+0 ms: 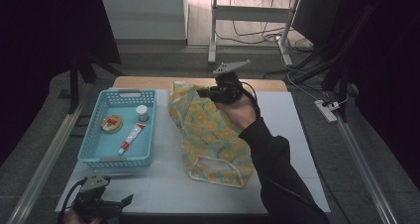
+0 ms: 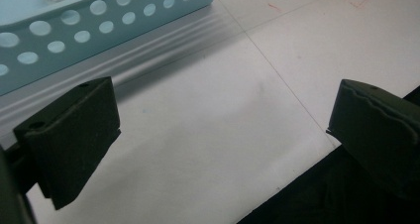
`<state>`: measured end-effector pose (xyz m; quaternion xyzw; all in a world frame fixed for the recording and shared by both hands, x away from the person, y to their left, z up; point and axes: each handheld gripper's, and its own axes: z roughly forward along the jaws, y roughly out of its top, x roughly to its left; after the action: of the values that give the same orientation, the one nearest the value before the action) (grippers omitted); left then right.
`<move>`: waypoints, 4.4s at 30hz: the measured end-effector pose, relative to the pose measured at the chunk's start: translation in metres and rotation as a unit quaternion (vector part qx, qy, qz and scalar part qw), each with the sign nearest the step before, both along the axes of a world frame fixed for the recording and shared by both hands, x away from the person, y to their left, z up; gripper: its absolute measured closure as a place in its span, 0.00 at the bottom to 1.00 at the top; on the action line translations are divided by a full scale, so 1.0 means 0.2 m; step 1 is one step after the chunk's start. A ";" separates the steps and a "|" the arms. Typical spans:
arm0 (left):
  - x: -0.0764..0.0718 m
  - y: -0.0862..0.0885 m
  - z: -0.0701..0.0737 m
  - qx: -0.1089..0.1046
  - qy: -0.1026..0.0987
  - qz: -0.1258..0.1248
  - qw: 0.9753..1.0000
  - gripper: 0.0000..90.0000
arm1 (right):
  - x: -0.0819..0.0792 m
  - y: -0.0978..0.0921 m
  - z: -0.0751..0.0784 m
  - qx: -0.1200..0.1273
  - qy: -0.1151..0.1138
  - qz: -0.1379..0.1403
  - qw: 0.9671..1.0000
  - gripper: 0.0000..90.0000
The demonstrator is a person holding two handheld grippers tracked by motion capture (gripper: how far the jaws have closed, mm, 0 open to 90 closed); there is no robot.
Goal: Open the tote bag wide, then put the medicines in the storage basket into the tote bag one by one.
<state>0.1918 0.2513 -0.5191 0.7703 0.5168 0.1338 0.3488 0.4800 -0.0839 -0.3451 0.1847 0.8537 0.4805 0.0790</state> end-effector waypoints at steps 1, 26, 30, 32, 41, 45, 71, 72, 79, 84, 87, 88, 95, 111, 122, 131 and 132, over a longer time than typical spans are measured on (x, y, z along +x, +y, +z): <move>0.00 0.00 0.00 0.000 0.000 0.000 1.000 0.00 | 0.00 0.00 0.00 0.000 0.000 0.000 1.000 0.99; 0.02 0.05 0.04 -0.032 -0.020 -0.007 0.999 0.00 | -0.02 0.00 0.00 0.010 0.006 0.022 1.000 0.99; 0.04 0.06 0.06 -0.029 -0.042 -0.017 0.999 0.00 | -0.01 -0.01 0.00 0.011 0.005 0.023 1.000 0.99; 0.05 0.06 0.07 -0.023 -0.053 -0.021 0.998 0.00 | -0.01 -0.01 -0.01 0.012 0.005 0.022 1.000 0.99; 0.11 0.10 0.11 -0.036 -0.058 0.001 0.998 0.00 | -0.01 -0.03 -0.01 0.011 0.005 0.021 1.000 0.99; 0.13 0.11 0.13 -0.029 -0.062 0.005 0.998 0.00 | -0.01 -0.03 0.00 0.012 0.004 0.020 1.000 0.99; 0.41 0.19 0.25 -0.013 -0.041 0.030 0.999 0.00 | -0.01 -0.01 -0.02 0.011 0.005 0.025 1.000 0.99; 0.43 0.20 0.25 -0.012 -0.039 0.029 0.999 0.00 | -0.01 -0.01 -0.02 0.011 0.005 0.025 1.000 0.99; 0.51 0.22 0.25 -0.007 -0.048 0.036 0.998 0.00 | -0.01 -0.01 -0.02 0.012 0.005 0.025 1.000 0.99; 0.60 0.24 0.27 -0.012 -0.046 0.052 0.998 0.00 | -0.01 -0.01 -0.02 0.012 0.006 0.027 1.000 0.99; 0.65 0.26 0.27 -0.010 -0.035 0.063 0.997 0.00 | -0.01 -0.01 -0.03 0.013 0.006 0.026 1.000 0.99; 0.67 0.27 0.27 -0.010 -0.032 0.066 0.997 0.00 | -0.01 -0.01 -0.03 0.013 0.006 0.026 1.000 0.99; 0.78 0.30 0.27 -0.003 -0.018 0.071 0.997 0.00 | 0.00 -0.02 -0.03 0.012 0.008 0.025 1.000 0.99; 1.11 0.33 0.23 0.021 0.025 0.083 0.996 0.00 | 0.00 -0.03 -0.04 0.014 0.011 0.026 1.000 0.99; 1.28 0.34 0.17 0.068 0.068 0.093 0.991 0.05 | 0.00 -0.04 -0.05 0.016 0.013 0.027 0.999 0.99; 1.35 0.36 0.10 0.118 0.104 0.119 0.980 0.06 | 0.01 -0.05 -0.05 0.018 0.013 0.027 0.999 0.99; 1.36 0.35 0.09 0.125 0.110 0.120 0.979 0.06 | 0.01 -0.05 -0.05 0.019 0.014 0.027 0.999 0.99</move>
<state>0.4634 0.3223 -0.5008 0.7503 0.6195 0.1527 0.1727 0.4814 -0.0937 -0.3548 0.1698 0.8503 0.4955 0.0509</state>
